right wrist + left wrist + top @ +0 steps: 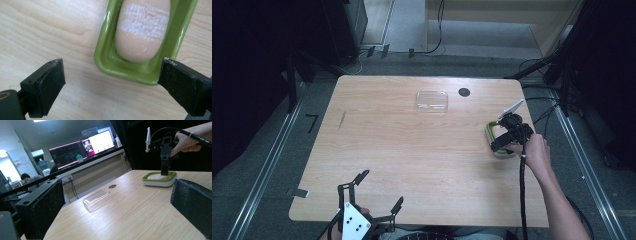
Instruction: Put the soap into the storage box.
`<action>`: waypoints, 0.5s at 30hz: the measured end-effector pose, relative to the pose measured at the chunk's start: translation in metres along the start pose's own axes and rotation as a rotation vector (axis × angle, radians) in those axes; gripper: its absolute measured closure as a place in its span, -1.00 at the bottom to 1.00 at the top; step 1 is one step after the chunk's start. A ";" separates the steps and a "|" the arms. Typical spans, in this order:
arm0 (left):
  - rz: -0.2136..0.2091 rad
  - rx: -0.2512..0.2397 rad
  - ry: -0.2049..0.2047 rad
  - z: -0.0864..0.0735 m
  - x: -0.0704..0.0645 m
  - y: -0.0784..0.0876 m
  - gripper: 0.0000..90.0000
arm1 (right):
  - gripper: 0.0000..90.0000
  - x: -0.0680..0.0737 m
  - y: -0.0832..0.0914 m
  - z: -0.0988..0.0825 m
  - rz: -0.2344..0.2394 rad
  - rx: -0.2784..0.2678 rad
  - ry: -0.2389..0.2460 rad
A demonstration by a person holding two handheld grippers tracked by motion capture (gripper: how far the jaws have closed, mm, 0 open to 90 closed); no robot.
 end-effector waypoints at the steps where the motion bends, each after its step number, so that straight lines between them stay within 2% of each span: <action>1: 0.000 0.001 -0.001 0.000 0.000 0.000 -1.00 | -0.85 0.002 0.001 -0.002 0.000 -0.001 0.004; 9: 0.000 0.002 -0.003 0.000 0.000 0.000 -1.00 | -0.87 0.014 0.002 -0.024 0.001 0.025 0.048; 15: 0.000 0.002 -0.004 0.000 0.000 0.000 -1.00 | -0.87 0.023 -0.003 -0.043 -0.014 0.051 0.084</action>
Point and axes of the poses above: each handheld gripper's, and its own axes: y roughly backward along the jaws, z roughly out of its top, x roughly to its left, the point moved 8 cm from there along -y, roughly forward along the jaws, and after that the axes turned 12 degrees about x, right-handed, at the moved point
